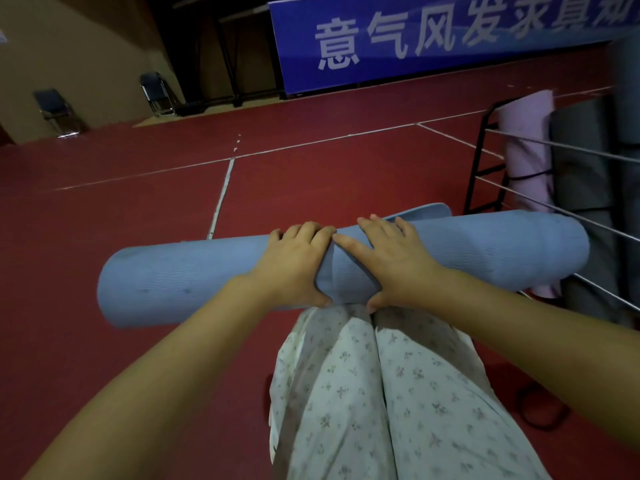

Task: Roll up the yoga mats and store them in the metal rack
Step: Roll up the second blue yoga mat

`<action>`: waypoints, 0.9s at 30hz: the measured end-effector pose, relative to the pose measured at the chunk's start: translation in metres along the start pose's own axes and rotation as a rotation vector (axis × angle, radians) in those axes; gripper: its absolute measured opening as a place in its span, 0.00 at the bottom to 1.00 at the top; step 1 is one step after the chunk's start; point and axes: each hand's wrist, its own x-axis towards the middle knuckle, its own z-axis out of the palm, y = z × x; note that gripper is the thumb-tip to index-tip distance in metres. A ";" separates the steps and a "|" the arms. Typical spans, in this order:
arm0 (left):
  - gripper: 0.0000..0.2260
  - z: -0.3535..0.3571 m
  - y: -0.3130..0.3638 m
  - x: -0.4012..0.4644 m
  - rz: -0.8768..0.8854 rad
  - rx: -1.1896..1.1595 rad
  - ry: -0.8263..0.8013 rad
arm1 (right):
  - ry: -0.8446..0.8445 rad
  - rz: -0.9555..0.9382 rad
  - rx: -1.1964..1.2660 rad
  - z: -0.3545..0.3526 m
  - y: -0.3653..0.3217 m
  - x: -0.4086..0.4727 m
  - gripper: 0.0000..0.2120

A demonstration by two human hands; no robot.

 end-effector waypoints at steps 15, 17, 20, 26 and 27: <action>0.45 -0.045 0.024 -0.066 0.120 -0.076 -0.065 | 0.014 -0.143 0.062 -0.039 -0.023 -0.072 0.50; 0.44 -0.044 0.034 -0.078 0.150 -0.086 -0.090 | -0.013 -0.177 0.084 -0.033 -0.026 -0.087 0.49; 0.43 -0.043 0.038 -0.075 0.157 -0.124 -0.120 | 0.005 -0.171 0.097 -0.028 -0.024 -0.088 0.50; 0.42 -0.050 0.013 -0.030 0.110 -0.381 -0.379 | -0.134 -0.174 0.249 -0.034 0.000 -0.057 0.51; 0.42 -0.051 0.010 -0.027 0.098 -0.416 -0.405 | -0.156 -0.179 0.283 -0.035 0.005 -0.053 0.51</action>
